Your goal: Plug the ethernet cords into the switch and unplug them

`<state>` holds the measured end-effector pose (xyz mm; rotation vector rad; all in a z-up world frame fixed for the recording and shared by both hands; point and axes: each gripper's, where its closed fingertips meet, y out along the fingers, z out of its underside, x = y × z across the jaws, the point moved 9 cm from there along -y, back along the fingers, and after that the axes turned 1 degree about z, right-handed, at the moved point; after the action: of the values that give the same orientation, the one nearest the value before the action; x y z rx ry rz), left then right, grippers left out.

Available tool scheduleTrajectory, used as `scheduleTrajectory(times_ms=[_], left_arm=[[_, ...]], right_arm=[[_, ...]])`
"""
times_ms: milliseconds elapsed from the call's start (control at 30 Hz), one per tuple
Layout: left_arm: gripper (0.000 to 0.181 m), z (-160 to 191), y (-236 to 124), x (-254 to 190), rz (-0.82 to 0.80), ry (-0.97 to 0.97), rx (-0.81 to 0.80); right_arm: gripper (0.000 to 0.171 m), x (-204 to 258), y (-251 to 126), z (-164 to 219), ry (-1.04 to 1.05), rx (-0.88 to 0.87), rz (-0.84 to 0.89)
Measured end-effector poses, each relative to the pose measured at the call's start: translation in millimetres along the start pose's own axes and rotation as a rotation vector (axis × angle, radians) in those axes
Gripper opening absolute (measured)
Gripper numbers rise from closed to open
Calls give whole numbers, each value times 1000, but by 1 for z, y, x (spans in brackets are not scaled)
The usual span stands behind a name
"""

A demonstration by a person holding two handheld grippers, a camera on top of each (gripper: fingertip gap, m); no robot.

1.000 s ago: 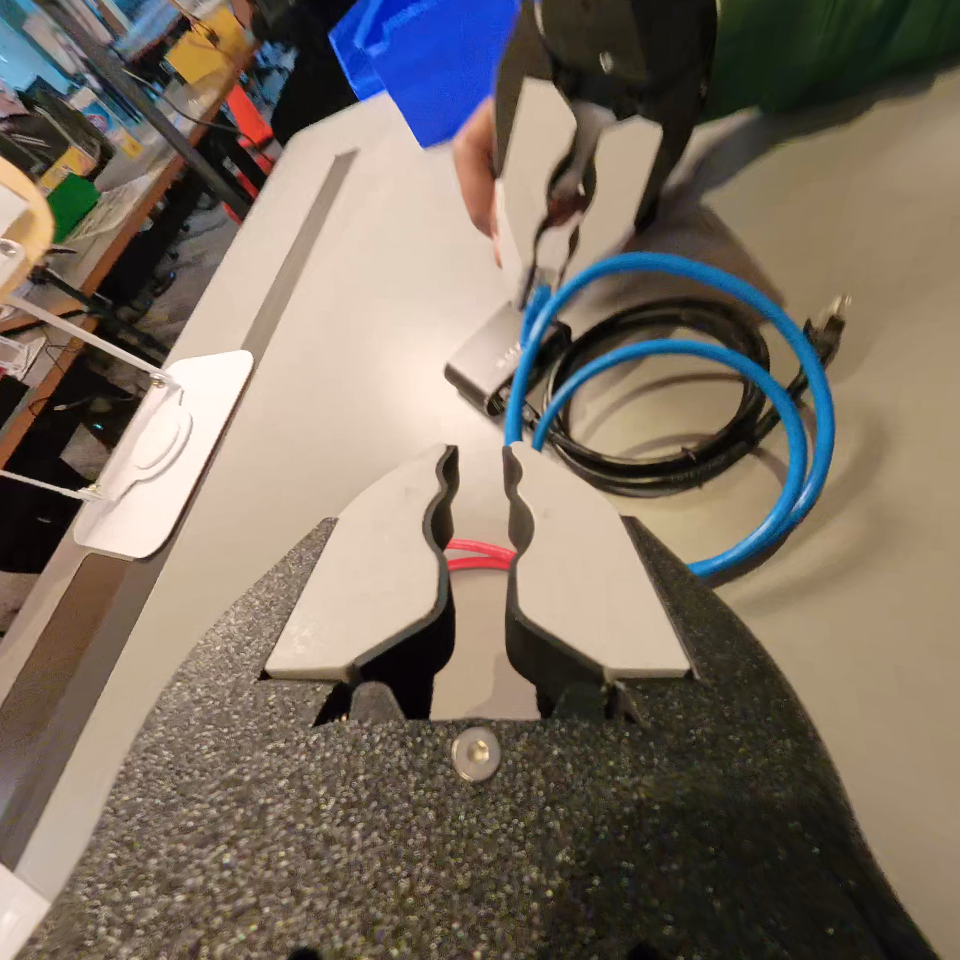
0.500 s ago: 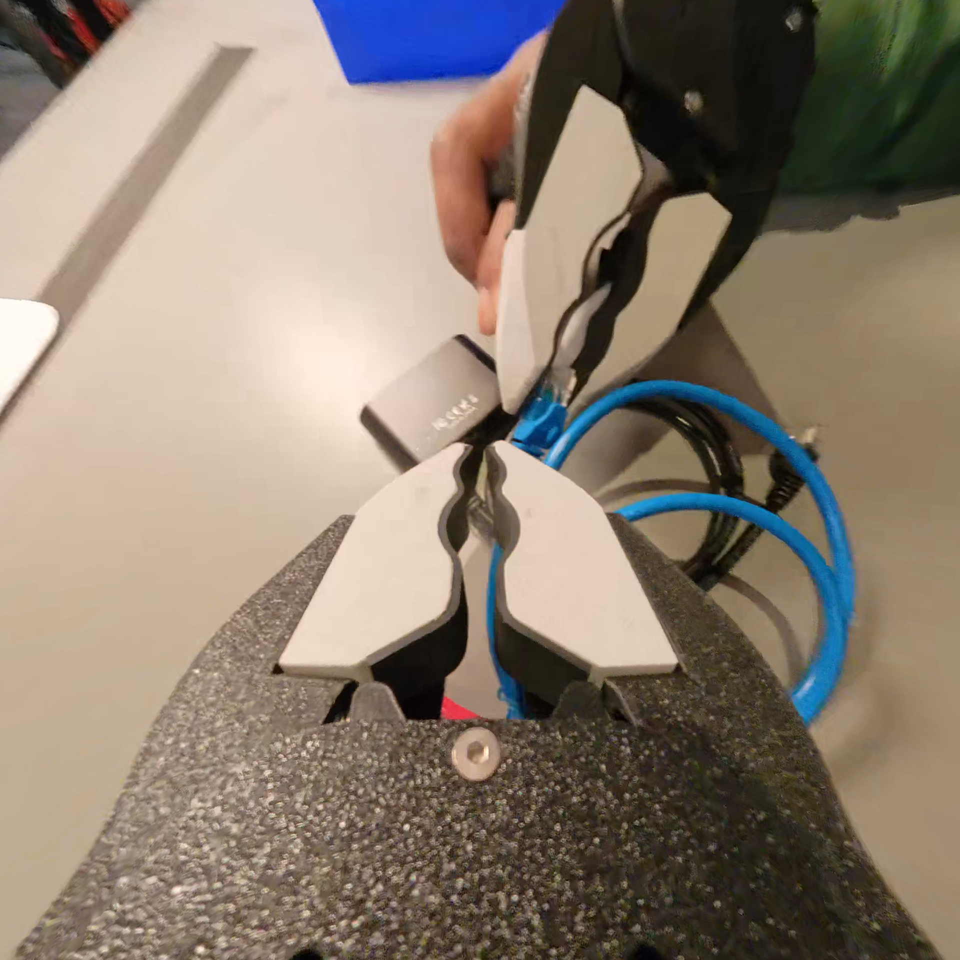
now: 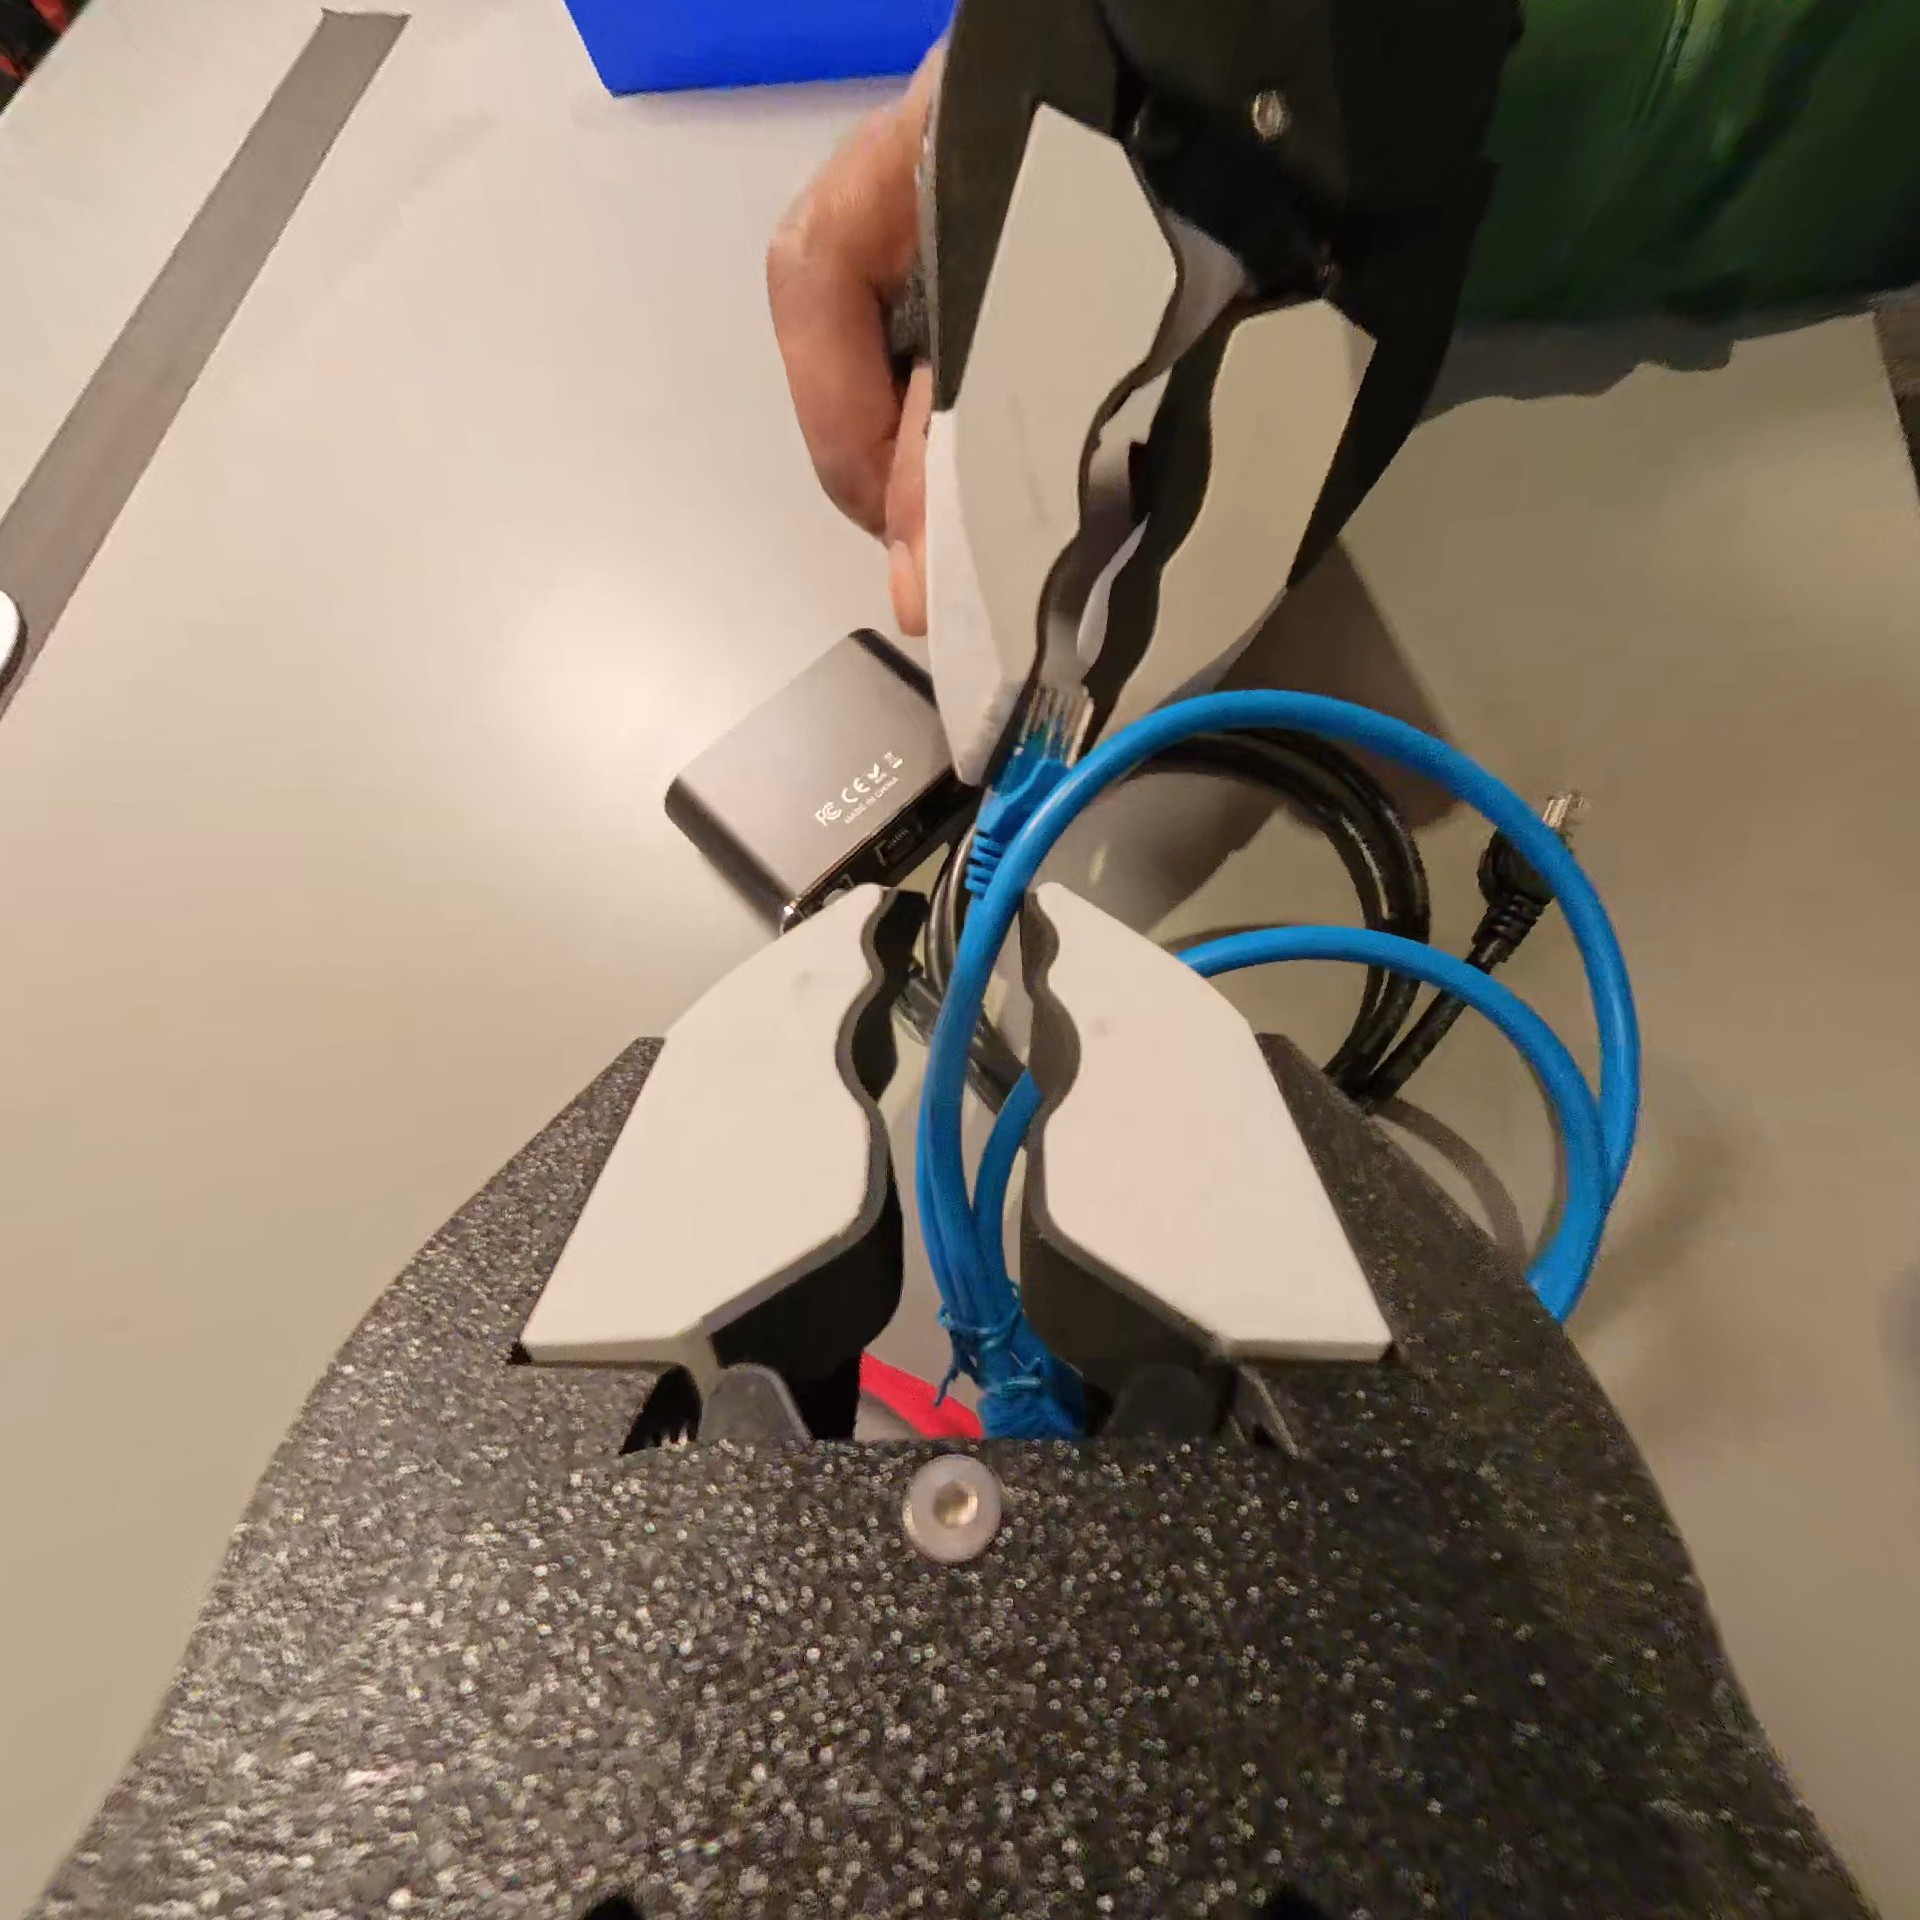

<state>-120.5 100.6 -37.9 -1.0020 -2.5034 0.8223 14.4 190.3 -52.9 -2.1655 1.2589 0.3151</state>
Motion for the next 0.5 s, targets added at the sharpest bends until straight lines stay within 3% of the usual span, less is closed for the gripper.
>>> scheduleTrajectory(times_ms=[33,333,500], left_arm=[[21,-1,-3,1,12,-13,-21],[20,-9,-13,13,21,-149,-200],[20,-1,0,16,6,-159,-126]], right_arm=[[12,0,0,-1,0,-3,-2],[12,4,2,-6,-26,-8,-2],[12,4,2,-7,-32,-13,3]])
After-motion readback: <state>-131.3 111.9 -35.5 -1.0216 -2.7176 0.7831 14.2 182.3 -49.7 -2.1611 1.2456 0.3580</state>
